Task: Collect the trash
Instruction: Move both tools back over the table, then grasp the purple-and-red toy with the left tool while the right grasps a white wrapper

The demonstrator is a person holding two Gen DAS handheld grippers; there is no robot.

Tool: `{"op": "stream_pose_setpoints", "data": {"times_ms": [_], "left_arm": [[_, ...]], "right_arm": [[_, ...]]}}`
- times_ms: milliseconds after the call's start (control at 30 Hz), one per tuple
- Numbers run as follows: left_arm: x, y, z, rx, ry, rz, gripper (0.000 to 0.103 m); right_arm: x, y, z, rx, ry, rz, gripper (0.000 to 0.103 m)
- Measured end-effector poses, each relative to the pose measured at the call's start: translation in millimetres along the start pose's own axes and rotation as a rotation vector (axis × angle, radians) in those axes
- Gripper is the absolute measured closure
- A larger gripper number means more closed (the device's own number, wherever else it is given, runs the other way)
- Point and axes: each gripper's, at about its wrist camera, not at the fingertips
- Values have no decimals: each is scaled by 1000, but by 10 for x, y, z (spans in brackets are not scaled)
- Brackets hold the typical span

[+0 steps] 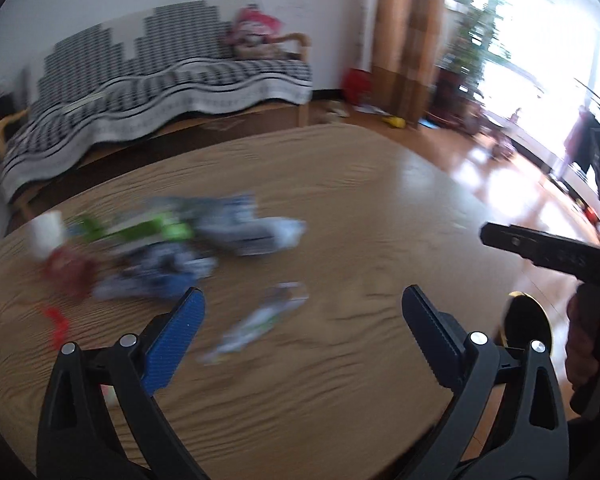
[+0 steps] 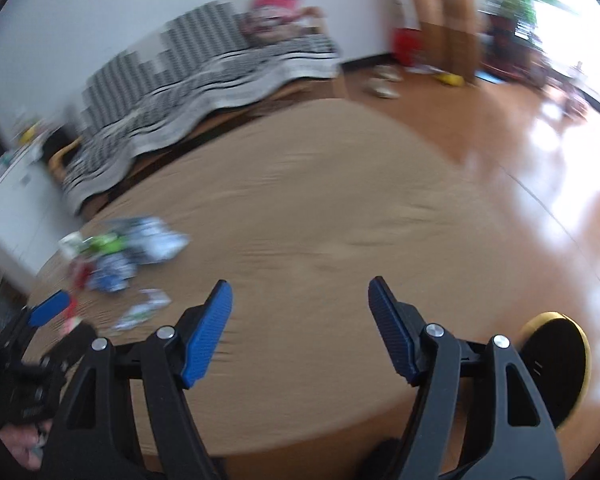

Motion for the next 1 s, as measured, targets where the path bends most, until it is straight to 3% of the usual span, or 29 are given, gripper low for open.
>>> {"op": "stream_pose_setpoints", "data": {"times_ms": [200, 333, 500, 667, 767, 833, 933, 1000], "left_arm": [[-27, 260, 1243, -162, 178, -35, 7], [66, 325, 1900, -236, 264, -26, 7], [223, 313, 2312, -266, 303, 7, 7], [308, 307, 2269, -201, 268, 25, 7], [349, 280, 1998, -108, 159, 31, 7], [392, 209, 1752, -35, 25, 62, 7], [482, 63, 1524, -60, -114, 85, 7], [519, -64, 1482, -79, -121, 121, 7]], "right_arm": [[-172, -456, 1132, -173, 127, 49, 34], [-200, -709, 1605, -212, 207, 78, 34], [-163, -945, 1841, -210, 279, 139, 34], [-78, -1144, 1772, -164, 277, 200, 34], [-57, -1147, 1696, -167, 260, 210, 34], [-65, -1112, 1609, -168, 242, 208, 34], [-33, -1101, 1518, -177, 217, 228, 34], [-10, -1108, 1497, -171, 217, 243, 34]]}}
Point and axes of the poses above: each gripper's, at about its wrist camera, not at the fingertips, and y roughly against the way its jaws point, z to its left, x to its underside, and after that the axes turned 8 degrees about y, right-handed
